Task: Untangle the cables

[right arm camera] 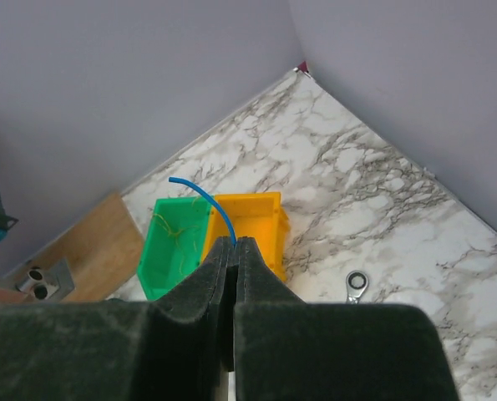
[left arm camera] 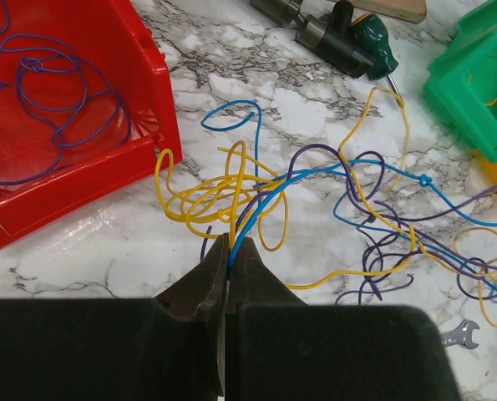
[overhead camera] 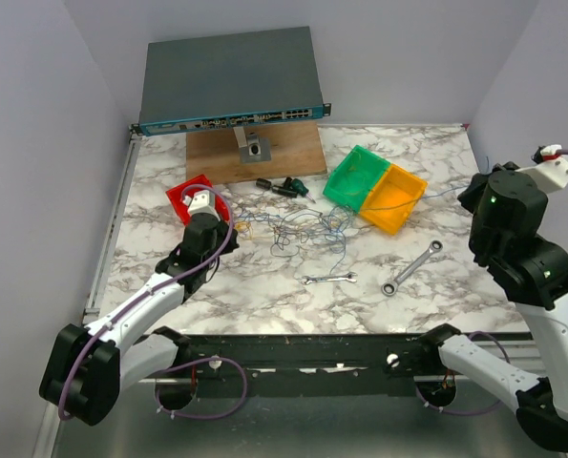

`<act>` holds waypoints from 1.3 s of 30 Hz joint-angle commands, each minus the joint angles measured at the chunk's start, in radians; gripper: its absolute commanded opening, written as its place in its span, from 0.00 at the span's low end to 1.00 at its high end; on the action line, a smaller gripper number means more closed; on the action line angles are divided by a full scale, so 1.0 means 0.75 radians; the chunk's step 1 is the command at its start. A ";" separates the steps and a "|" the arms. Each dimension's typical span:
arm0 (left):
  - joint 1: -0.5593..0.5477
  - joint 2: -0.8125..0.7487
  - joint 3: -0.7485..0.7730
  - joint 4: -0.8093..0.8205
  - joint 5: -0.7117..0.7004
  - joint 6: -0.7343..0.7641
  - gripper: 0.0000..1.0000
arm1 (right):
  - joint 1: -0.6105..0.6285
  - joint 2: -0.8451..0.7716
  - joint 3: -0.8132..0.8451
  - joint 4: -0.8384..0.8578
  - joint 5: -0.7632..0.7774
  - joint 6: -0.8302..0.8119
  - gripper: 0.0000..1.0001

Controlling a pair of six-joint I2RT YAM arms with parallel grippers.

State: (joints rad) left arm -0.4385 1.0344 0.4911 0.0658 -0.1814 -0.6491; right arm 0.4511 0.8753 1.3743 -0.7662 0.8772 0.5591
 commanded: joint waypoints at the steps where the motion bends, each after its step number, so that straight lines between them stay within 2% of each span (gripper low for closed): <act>1: 0.008 -0.004 -0.001 -0.012 -0.063 -0.008 0.00 | -0.002 0.040 0.005 -0.165 -0.026 -0.038 0.01; 3: 0.008 -0.010 0.006 -0.041 -0.104 -0.019 0.00 | -0.003 0.049 -0.010 -0.236 0.107 0.060 0.01; 6: 0.010 -0.016 0.036 -0.187 -0.268 -0.113 0.00 | -0.003 0.002 -0.005 -0.393 0.355 0.347 0.01; 8: 0.010 -0.024 0.050 -0.248 -0.340 -0.153 0.00 | -0.003 -0.067 -0.026 -0.376 0.436 0.370 0.01; 10: 0.010 -0.032 0.044 -0.247 -0.344 -0.167 0.00 | -0.002 -0.124 -0.052 -0.276 0.445 0.256 0.01; 11: 0.010 -0.034 0.042 -0.232 -0.329 -0.162 0.00 | -0.002 -0.133 -0.063 -0.232 0.406 0.170 0.01; 13: 0.010 -0.036 0.033 -0.175 -0.255 -0.107 0.00 | -0.002 -0.120 -0.116 -0.107 0.192 -0.044 0.01; 15: 0.009 -0.043 0.012 -0.073 -0.102 -0.024 0.00 | -0.002 -0.069 -0.140 -0.137 -0.025 -0.056 0.05; 17: 0.004 -0.069 -0.017 0.023 0.017 0.033 0.00 | -0.004 -0.019 -0.191 -0.141 -0.228 -0.071 0.14; 19: -0.005 -0.110 -0.045 0.065 0.037 0.062 0.03 | -0.002 0.012 -0.276 -0.108 -0.413 -0.066 0.33; 21: -0.020 -0.151 -0.062 0.080 0.023 0.085 0.08 | -0.002 0.037 -0.360 -0.066 -0.554 -0.062 0.38; 22: -0.026 -0.168 -0.065 0.080 0.011 0.094 0.12 | -0.002 0.047 -0.399 -0.052 -0.608 -0.055 0.49; 23: -0.033 -0.177 -0.068 0.082 0.003 0.101 0.17 | -0.002 0.051 -0.434 -0.018 -0.662 -0.059 0.65; 27: -0.071 -0.182 -0.055 0.081 -0.007 0.128 0.45 | -0.003 0.100 -0.547 0.132 -1.010 -0.124 0.88; 30: -0.136 -0.168 -0.029 0.067 -0.049 0.162 0.65 | 0.025 0.189 -0.588 0.206 -1.208 -0.157 0.94; 33: -0.217 -0.139 -0.003 0.070 -0.088 0.215 0.79 | 0.131 0.273 -0.640 0.305 -1.191 -0.163 0.93; 37: -0.246 -0.008 0.064 0.081 0.055 0.240 0.81 | 0.200 0.412 -0.701 0.457 -1.214 -0.129 0.85; 39: -0.248 0.074 0.106 0.090 0.159 0.253 0.81 | 0.242 0.449 -0.742 0.564 -1.237 -0.180 0.83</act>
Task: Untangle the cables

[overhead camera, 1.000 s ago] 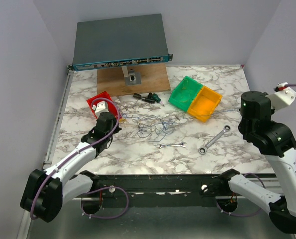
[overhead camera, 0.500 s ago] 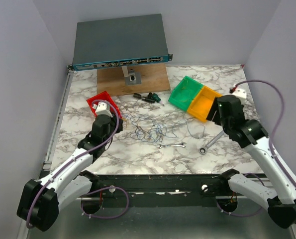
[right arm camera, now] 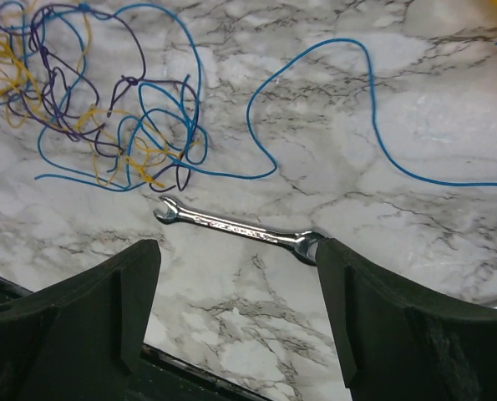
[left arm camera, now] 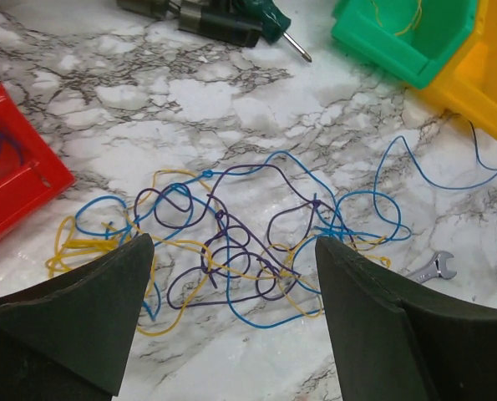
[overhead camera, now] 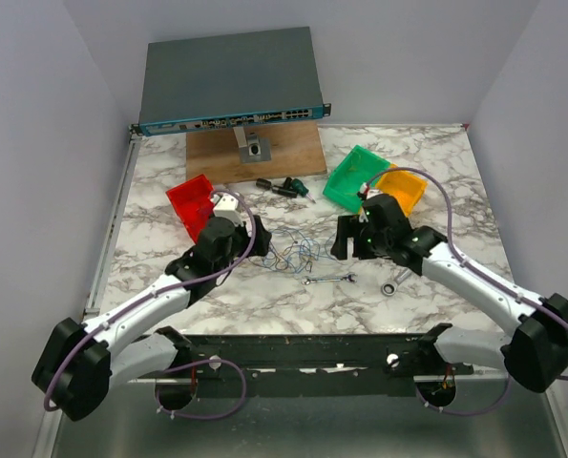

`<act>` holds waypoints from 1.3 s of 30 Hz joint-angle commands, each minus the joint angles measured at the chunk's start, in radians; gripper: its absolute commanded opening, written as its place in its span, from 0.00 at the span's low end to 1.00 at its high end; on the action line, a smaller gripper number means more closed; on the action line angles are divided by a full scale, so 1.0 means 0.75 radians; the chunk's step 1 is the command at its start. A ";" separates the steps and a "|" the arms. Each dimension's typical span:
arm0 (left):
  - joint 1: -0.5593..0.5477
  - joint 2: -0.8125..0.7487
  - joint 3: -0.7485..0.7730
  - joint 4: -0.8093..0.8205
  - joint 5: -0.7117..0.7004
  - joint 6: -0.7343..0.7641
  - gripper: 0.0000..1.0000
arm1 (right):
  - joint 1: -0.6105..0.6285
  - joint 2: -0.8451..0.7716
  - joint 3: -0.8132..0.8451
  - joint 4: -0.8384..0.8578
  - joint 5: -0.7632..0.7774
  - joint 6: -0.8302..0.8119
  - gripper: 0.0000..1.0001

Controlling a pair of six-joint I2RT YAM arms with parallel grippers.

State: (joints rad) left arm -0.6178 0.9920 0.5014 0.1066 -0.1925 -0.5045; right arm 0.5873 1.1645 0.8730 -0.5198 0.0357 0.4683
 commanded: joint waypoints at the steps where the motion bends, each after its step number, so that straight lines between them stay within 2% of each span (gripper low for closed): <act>1: -0.008 0.168 0.114 0.023 0.211 0.058 0.81 | 0.084 0.074 -0.099 0.285 -0.123 -0.104 0.83; 5: -0.007 0.293 0.207 -0.074 0.245 0.028 0.82 | 0.109 0.118 -0.160 0.445 -0.090 -0.239 0.83; 10: -0.007 0.349 0.255 -0.140 0.256 -0.049 0.85 | 0.128 0.234 -0.166 0.536 -0.053 -0.325 0.80; 12: -0.006 0.377 0.274 -0.140 0.286 -0.078 0.87 | 0.157 0.285 -0.166 0.549 0.026 -0.328 0.79; 18: -0.001 0.491 0.381 -0.283 0.335 -0.145 0.89 | 0.217 0.441 -0.110 0.526 0.158 -0.342 0.67; 22: -0.001 0.528 0.393 -0.281 0.377 -0.165 0.89 | 0.228 0.528 -0.054 0.506 0.192 -0.340 0.52; 25: 0.010 0.588 0.410 -0.272 0.431 -0.183 0.89 | 0.235 0.504 -0.069 0.560 0.163 -0.329 0.26; 26: 0.019 0.625 0.416 -0.261 0.473 -0.190 0.89 | 0.236 0.472 -0.084 0.578 0.151 -0.325 0.12; 27: 0.041 0.668 0.422 -0.249 0.526 -0.205 0.89 | 0.234 0.432 -0.098 0.595 0.144 -0.318 0.03; 31: 0.114 0.840 0.462 -0.233 0.670 -0.251 0.87 | 0.235 0.236 -0.174 0.608 0.122 -0.304 0.01; 33: 0.130 0.893 0.477 -0.235 0.680 -0.255 0.87 | 0.235 0.145 -0.209 0.600 0.097 -0.290 0.01; 35: 0.132 0.936 0.501 -0.253 0.681 -0.235 0.79 | 0.236 0.080 -0.219 0.569 0.075 -0.274 0.01; 36: 0.132 0.955 0.518 -0.263 0.685 -0.226 0.68 | 0.235 0.053 -0.219 0.540 0.080 -0.264 0.01; 39: 0.134 0.960 0.512 -0.247 0.697 -0.215 0.25 | 0.236 -0.060 -0.211 0.450 0.239 -0.176 0.01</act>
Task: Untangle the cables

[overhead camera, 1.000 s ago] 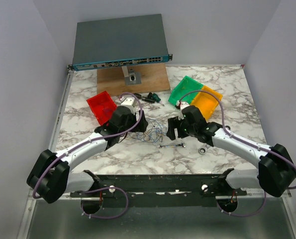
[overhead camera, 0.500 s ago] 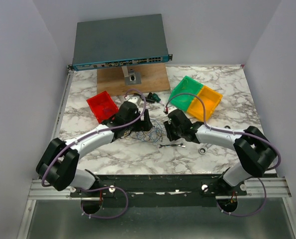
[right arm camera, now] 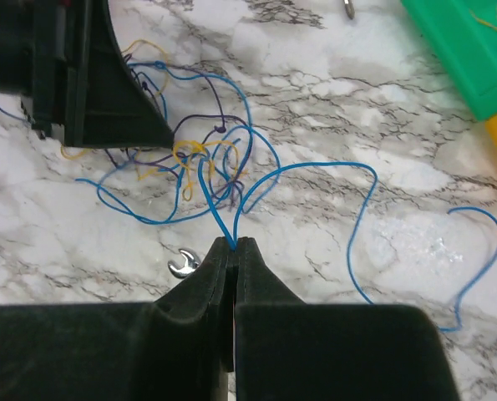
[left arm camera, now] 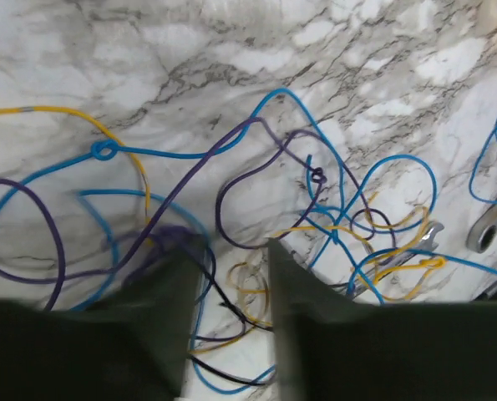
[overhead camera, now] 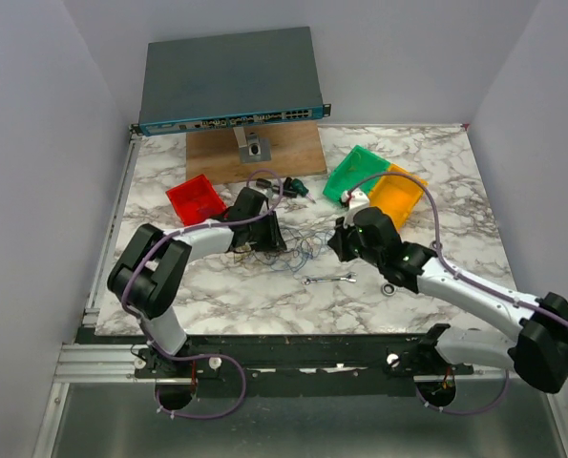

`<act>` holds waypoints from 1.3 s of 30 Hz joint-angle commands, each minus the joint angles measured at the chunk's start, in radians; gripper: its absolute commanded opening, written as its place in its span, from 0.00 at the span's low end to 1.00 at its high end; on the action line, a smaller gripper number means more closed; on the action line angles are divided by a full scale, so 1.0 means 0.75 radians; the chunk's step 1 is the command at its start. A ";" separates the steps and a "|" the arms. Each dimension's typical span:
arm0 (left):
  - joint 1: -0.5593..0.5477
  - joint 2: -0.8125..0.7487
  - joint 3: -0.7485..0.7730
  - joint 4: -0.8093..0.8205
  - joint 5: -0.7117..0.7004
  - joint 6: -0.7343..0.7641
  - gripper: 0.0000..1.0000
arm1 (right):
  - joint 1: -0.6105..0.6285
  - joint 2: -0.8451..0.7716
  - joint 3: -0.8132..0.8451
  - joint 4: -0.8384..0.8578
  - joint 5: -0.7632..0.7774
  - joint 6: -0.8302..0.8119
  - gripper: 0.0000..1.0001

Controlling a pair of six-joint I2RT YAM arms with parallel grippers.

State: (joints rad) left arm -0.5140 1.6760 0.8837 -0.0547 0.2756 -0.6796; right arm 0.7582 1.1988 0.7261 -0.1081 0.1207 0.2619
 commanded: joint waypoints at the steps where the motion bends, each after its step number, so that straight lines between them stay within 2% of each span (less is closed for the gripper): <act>1: -0.002 0.023 -0.016 -0.003 0.072 0.020 0.07 | 0.007 -0.156 -0.015 -0.129 0.207 0.130 0.01; 2: -0.002 -0.004 -0.039 0.019 0.062 0.023 0.00 | 0.008 -0.201 -0.009 -0.170 0.316 0.162 0.01; 5: 0.002 -0.120 -0.108 0.081 0.023 0.029 0.00 | 0.007 -0.357 0.030 -0.309 0.637 0.277 0.01; 9: 0.004 -0.289 -0.207 0.136 -0.109 0.040 0.00 | 0.005 -0.501 0.190 -0.658 1.094 0.536 0.01; 11: 0.004 -0.370 -0.242 0.133 -0.195 0.045 0.00 | 0.004 -0.559 0.288 -0.796 1.209 0.593 0.01; 16: 0.004 -0.538 -0.340 0.197 -0.293 0.049 0.00 | 0.003 -0.583 0.495 -0.798 1.150 0.440 0.01; 27: 0.004 -0.566 -0.354 0.212 -0.263 0.069 0.00 | 0.003 -0.263 0.896 -0.723 1.181 0.242 0.01; 34: 0.004 -0.593 -0.365 0.208 -0.290 0.067 0.00 | -0.025 -0.107 0.974 -0.632 1.063 0.218 0.01; 39: 0.002 -0.567 -0.350 0.199 -0.277 0.082 0.00 | -0.161 0.001 0.991 -0.550 0.950 0.202 0.01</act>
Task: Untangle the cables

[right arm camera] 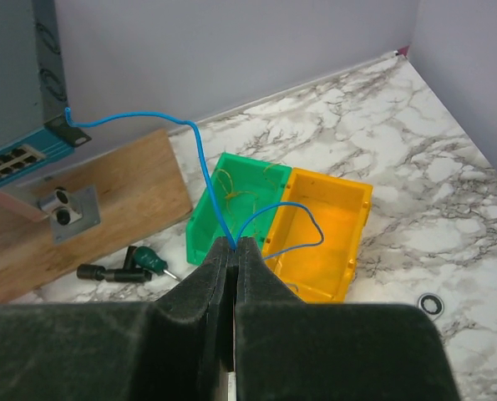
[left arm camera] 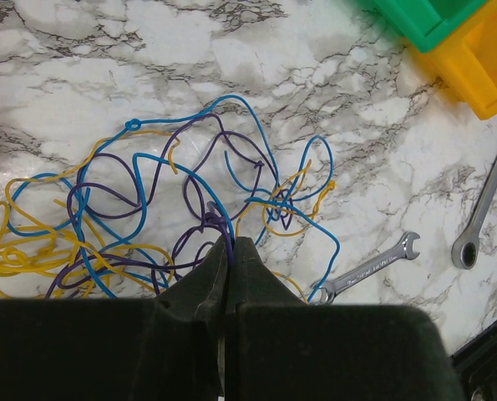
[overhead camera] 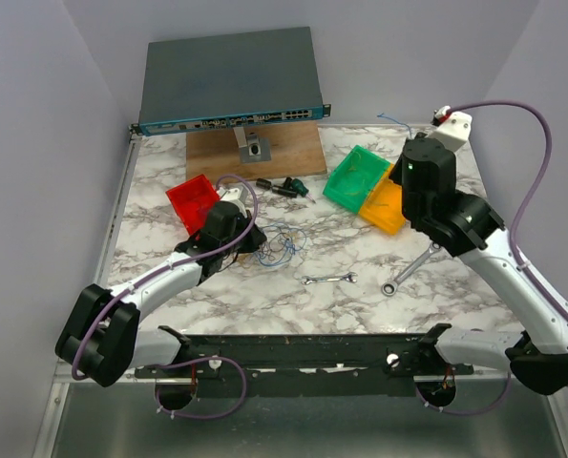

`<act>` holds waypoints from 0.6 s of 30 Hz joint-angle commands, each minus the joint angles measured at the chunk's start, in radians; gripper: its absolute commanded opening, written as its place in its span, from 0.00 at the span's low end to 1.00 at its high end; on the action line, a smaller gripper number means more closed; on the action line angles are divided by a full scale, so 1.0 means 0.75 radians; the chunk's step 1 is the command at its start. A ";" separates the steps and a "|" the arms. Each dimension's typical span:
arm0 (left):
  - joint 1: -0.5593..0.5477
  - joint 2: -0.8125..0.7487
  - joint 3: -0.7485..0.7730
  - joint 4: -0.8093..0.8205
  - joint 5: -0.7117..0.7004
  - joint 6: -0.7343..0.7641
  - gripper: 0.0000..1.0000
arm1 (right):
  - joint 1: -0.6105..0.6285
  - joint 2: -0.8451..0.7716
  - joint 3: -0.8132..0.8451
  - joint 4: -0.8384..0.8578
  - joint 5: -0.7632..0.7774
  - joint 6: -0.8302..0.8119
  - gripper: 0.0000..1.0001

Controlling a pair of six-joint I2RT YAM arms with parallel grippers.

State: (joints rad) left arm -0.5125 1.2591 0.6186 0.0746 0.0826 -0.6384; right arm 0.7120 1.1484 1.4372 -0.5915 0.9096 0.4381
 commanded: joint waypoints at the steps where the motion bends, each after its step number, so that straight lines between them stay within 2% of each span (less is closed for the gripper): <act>1: 0.000 -0.008 0.009 0.023 -0.020 0.029 0.00 | -0.138 0.092 0.040 0.109 -0.137 -0.034 0.01; 11: 0.001 -0.018 0.004 0.011 -0.059 0.034 0.00 | -0.501 0.279 -0.014 0.249 -0.472 0.000 0.01; 18: 0.001 -0.021 0.005 0.011 -0.058 0.037 0.00 | -0.566 0.331 0.035 0.273 -0.521 -0.004 0.01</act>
State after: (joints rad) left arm -0.5125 1.2594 0.6186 0.0727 0.0631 -0.6273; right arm 0.2970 1.3888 1.4364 -0.4282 0.5835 0.4358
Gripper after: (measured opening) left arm 0.013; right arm 0.033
